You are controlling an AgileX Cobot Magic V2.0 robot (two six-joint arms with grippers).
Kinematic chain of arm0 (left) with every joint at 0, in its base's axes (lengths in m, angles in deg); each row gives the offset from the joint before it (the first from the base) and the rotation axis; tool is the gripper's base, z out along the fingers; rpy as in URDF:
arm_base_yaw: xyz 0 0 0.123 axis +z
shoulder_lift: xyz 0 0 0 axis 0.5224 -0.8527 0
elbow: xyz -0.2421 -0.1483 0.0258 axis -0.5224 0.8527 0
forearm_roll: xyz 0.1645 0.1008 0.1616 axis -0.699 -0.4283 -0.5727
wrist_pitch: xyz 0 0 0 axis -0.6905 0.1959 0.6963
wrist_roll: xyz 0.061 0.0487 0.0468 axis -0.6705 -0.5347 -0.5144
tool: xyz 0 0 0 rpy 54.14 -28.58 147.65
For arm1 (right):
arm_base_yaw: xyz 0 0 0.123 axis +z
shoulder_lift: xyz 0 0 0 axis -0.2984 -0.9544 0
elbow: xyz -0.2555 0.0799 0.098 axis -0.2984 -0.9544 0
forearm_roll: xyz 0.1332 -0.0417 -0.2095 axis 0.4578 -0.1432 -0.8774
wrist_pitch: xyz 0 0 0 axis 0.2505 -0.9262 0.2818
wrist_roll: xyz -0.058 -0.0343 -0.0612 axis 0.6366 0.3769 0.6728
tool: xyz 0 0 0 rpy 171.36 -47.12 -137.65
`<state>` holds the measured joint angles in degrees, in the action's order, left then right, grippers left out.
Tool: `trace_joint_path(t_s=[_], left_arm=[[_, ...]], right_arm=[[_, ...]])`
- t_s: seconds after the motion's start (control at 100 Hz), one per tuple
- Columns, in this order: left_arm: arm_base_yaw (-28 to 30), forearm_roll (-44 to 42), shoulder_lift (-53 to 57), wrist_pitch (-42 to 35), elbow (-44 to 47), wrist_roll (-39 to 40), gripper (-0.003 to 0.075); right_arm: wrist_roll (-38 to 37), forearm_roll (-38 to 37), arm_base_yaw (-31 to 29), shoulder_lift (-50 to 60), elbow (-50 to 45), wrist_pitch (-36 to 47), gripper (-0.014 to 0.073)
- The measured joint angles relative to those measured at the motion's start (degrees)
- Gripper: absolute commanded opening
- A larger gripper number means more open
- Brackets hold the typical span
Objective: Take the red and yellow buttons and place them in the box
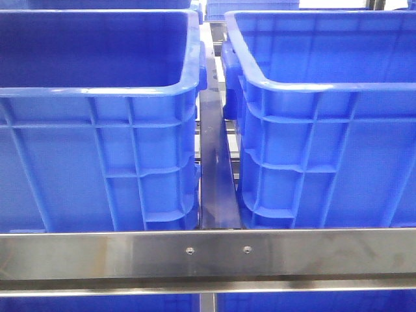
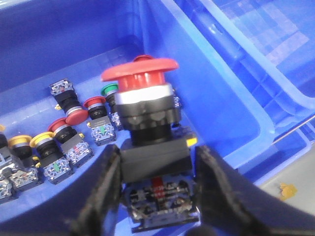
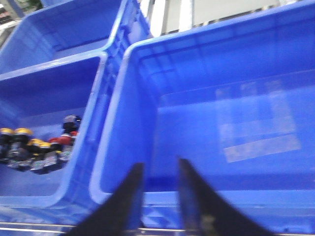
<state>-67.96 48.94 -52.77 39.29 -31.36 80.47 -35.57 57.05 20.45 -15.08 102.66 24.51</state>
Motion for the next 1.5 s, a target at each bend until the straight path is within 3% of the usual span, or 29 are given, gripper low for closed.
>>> trace_joint_path(t_s=[0.05,0.12,0.29,0.58,0.72,1.15,1.5], left_arm=[[0.00,0.00,0.00,0.00,0.00,0.00,0.0021],[0.00,0.00,0.00,0.00,0.00,0.00,0.0021],[0.00,0.00,0.00,0.00,0.02,0.00,0.0021],[0.00,0.00,0.00,0.00,0.02,0.00,0.0021],[0.00,0.00,0.00,0.00,0.02,0.00,0.0021],[0.00,0.00,0.00,0.00,0.02,0.00,0.0021],[0.00,0.00,0.00,0.07,0.02,0.00,0.0021]], right_arm=[[0.00,1.15,0.00,-0.04,0.00,0.00,0.0563],[0.00,3.80,0.00,-0.04,0.00,0.38,0.0627],[2.76,13.68,0.00,-1.75,0.00,1.67,0.0636],[29.68,48.53,0.00,-16.75,0.00,-2.91,0.0636],[38.47,58.65,1.05,-26.13,0.48,-5.48,0.0636],[44.48,61.76,20.79,-49.12,13.19,1.74,0.0634],[44.62,63.94,28.90,-63.78,26.96,1.66,0.0634]])
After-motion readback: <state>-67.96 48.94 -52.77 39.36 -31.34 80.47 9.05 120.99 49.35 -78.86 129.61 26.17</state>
